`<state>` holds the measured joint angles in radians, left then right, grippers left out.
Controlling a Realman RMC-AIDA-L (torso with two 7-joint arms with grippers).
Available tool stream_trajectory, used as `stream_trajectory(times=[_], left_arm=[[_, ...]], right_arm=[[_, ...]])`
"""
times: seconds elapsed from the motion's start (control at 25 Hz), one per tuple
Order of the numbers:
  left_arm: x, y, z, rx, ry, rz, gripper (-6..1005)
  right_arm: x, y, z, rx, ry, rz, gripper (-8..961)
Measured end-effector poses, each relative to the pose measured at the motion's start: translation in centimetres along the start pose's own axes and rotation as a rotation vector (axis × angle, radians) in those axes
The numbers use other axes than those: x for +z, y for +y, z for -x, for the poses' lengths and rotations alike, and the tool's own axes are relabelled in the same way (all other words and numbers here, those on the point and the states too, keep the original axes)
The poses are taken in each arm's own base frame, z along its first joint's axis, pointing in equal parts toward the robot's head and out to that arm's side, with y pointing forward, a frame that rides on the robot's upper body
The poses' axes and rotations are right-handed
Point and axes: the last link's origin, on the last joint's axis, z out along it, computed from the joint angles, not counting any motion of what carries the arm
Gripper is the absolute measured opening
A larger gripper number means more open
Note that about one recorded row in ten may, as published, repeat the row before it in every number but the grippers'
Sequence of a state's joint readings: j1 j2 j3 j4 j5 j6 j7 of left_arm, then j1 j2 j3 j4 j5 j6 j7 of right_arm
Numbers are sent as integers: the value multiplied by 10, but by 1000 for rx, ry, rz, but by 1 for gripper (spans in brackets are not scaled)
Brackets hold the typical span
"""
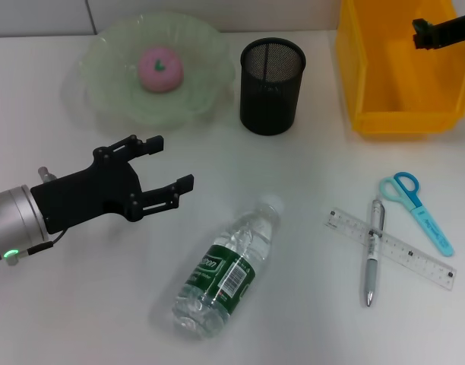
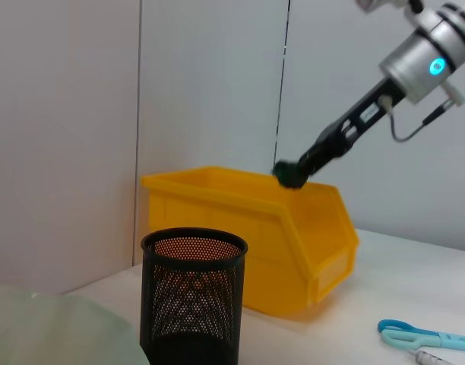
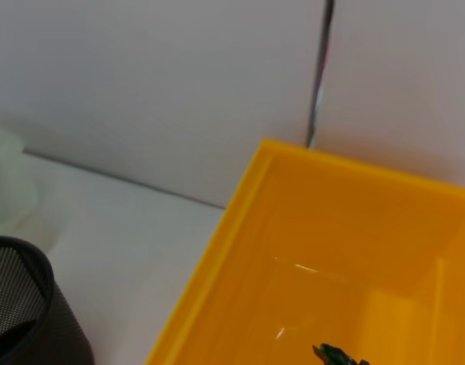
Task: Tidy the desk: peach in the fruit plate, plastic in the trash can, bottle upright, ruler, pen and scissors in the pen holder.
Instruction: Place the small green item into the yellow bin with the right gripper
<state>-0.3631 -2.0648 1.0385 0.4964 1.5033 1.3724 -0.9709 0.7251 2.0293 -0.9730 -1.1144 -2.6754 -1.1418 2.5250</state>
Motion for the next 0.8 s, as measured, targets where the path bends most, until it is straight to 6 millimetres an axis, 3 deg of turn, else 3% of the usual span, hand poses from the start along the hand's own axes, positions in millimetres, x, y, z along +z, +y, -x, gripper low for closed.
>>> stream_trajectory(times=[0.24,0.48,0.6,0.64,0.8], left_arm=[[0,0,-1,3,2,2,841],[0,0,-2,5,7,5,841],[-2,2,-4,1,26,14,841],[-2,2,-7,-2,40,22,841],[-6,2,-13,-18,63,34,841]], right_arm=[[2,0,3,-6,-8,-4,351],[-7,3,10,-15,-34,6,618],[-26,11,15,-30,-125,47,706],[-45,20,11,-53,-220,110,735],[-67,31,-8,-74,-337,240,766]])
